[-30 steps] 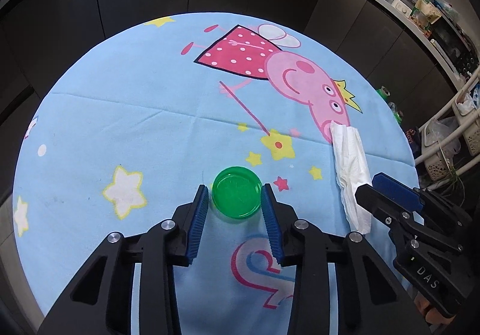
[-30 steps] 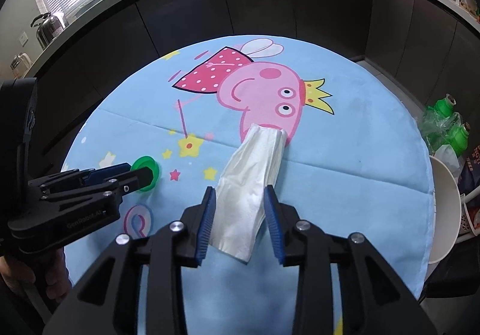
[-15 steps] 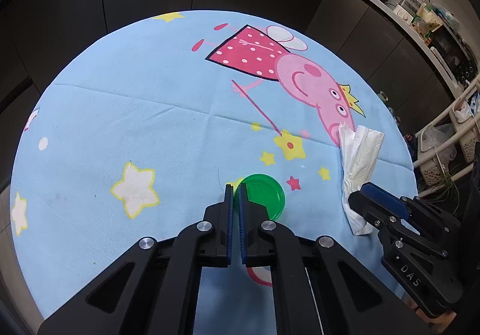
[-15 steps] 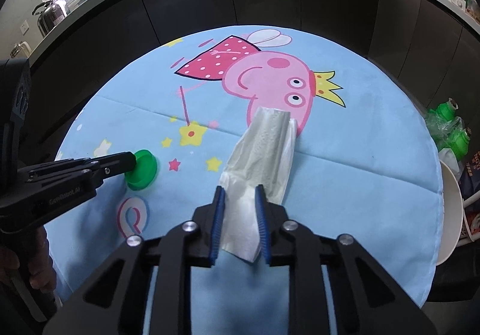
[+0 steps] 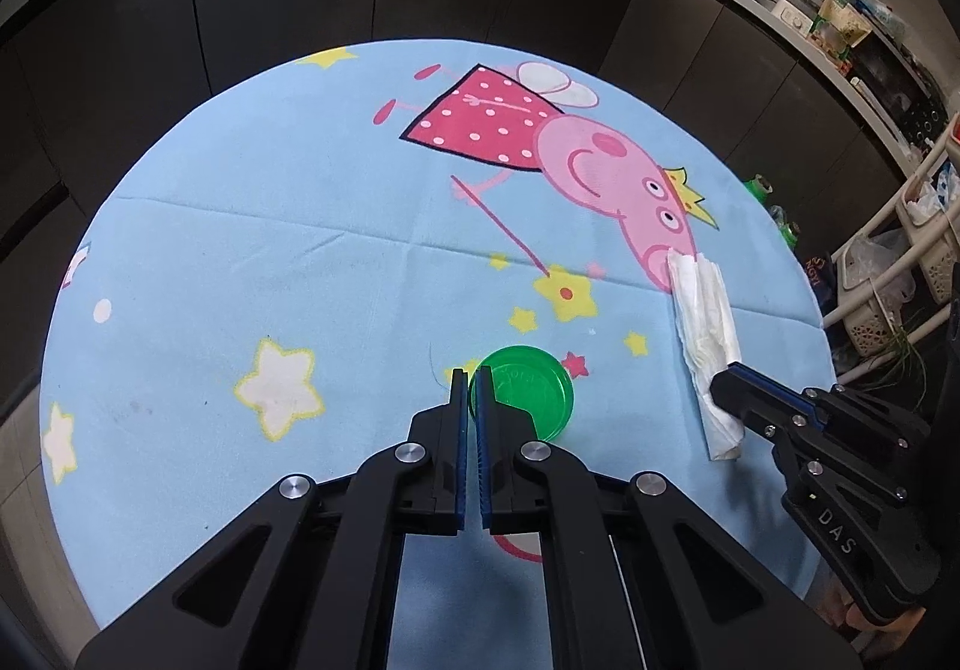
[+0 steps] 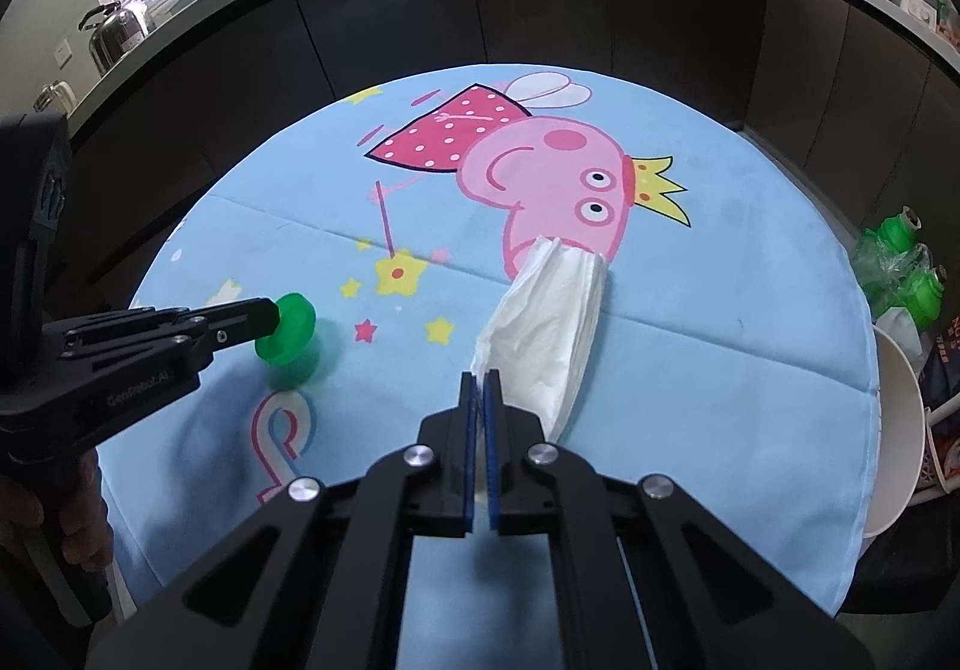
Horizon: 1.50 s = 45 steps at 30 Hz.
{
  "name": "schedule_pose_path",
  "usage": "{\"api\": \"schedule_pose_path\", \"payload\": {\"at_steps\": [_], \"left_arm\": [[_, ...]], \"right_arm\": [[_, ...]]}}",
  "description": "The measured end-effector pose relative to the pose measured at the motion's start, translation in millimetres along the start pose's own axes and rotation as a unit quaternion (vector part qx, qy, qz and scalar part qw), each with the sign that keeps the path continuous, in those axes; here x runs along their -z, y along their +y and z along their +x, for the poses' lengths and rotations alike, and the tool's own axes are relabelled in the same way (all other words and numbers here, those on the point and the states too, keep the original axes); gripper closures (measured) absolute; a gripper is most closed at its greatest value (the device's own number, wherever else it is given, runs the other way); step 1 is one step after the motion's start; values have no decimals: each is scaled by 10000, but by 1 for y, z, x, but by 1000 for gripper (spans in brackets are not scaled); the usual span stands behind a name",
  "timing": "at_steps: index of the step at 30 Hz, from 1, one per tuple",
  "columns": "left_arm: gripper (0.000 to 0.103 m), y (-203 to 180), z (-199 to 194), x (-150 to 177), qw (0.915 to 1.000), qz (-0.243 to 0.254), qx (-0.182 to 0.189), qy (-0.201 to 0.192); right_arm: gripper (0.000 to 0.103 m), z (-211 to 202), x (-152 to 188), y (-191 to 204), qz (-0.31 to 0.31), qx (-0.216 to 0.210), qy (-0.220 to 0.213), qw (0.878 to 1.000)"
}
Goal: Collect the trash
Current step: 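Grasp the green bottle cap with the left tool while right tool holds tissue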
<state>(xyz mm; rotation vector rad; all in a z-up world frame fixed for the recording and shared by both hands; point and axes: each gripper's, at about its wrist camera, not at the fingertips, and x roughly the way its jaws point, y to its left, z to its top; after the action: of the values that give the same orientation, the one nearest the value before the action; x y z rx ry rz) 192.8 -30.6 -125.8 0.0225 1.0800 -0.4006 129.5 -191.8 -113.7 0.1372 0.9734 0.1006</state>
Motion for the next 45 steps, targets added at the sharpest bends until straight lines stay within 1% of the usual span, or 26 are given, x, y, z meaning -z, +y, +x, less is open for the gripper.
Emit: {"api": "schedule_pose_path", "payload": {"at_steps": [2, 3, 4, 6, 9, 12, 14, 15, 16, 17, 18, 19, 20, 21, 22, 24, 25, 28, 30, 31, 34, 35, 36, 37, 39, 45], "left_arm": [[97, 0, 4, 3, 10000, -19, -5, 82], [87, 1, 4, 4, 9999, -60, 17, 96], [69, 1, 2, 5, 9999, -99, 40, 75], [52, 0, -4, 7, 9998, -158, 54, -50], [52, -8, -6, 7, 9999, -11, 96, -51], [52, -18, 1, 9, 9995, 282, -129, 24], [51, -22, 5, 10, 9992, 359, -156, 53], [51, -23, 6, 10, 9990, 405, -208, 13], [51, -24, 7, 9, 9986, 450, -262, -5], [51, -25, 8, 8, 9984, 477, -293, -13], [52, -25, 8, 8, 9982, 510, -325, -26], [52, -26, 9, 8, 9978, 553, -357, -43], [53, -27, 10, 8, 9974, 596, -400, -59], [57, -28, 10, 9, 9965, 666, -489, -84], [61, -29, 11, 10, 9956, 734, -580, -106], [65, -28, 11, 10, 9950, 767, -633, -133], [69, -25, 10, 10, 9952, 720, -639, -147], [69, -19, 9, 9, 9969, 604, -484, -148], [69, -20, 9, 10, 9967, 624, -487, -157], [69, -20, 8, 10, 9969, 608, -477, -173], [69, -15, 5, 9, 9986, 382, -317, -193], [69, -14, 2, 9, 9990, 297, -260, -205], [69, -12, 0, 9, 9992, 243, -235, -220], [69, -12, -3, 8, 9993, 225, -217, -228], [69, -14, -9, 6, 9991, 236, -213, -268], [69, -28, -30, 0, 9980, 376, -227, -456]], "right_arm": [[98, -1, 1, -1, 8, 1, -8, 10000], [98, -1, 0, -1, 8, 4, -12, 10000], [98, -1, 0, -1, 11, 6, -15, 10000], [98, -2, 0, -3, 27, -4, -24, 10000], [97, -1, 1, -3, 35, -14, -17, 10000], [96, -1, 1, -3, 63, -24, -29, 10000], [95, -3, 1, -3, 61, -21, -53, 10000], [93, -3, 1, -3, 54, 0, -64, 10000], [87, -4, 1, -3, 36, 48, -95, 9999], [83, -6, 0, -3, 28, 80, -132, 9999], [71, -6, 0, -4, 36, 112, -167, 9998], [62, -7, 0, -4, 53, 158, -210, 9996], [61, -7, 0, -5, 65, 176, -230, 9996], [59, -7, -1, -6, 74, 180, -232, 9995], [53, -5, -1, -7, 94, 169, -212, 9996], [45, -1, -1, -8, 157, 163, -171, 9996], [45, 1, 0, -8, 192, 107, -145, 9997], [45, 9, 0, -3, 127, 113, -78, 9998], [45, 12, 2, -1, 104, 137, -40, 9998], [48, 14, 2, -1, 87, 145, -17, 9999], [72, 14, 4, -2, -38, 361, -38, 9993], [76, 13, 4, -4, -14, 302, -38, 9995], [86, 11, 4, -6, 10, 255, -29, 9997], [94, 9, 3, -6, 6, 200, -42, 9998], [97, 4, 2, -5, -28, 204, -89, 9997], [97, -18, 0, -6, 15, 55, -295, 9995]]}}
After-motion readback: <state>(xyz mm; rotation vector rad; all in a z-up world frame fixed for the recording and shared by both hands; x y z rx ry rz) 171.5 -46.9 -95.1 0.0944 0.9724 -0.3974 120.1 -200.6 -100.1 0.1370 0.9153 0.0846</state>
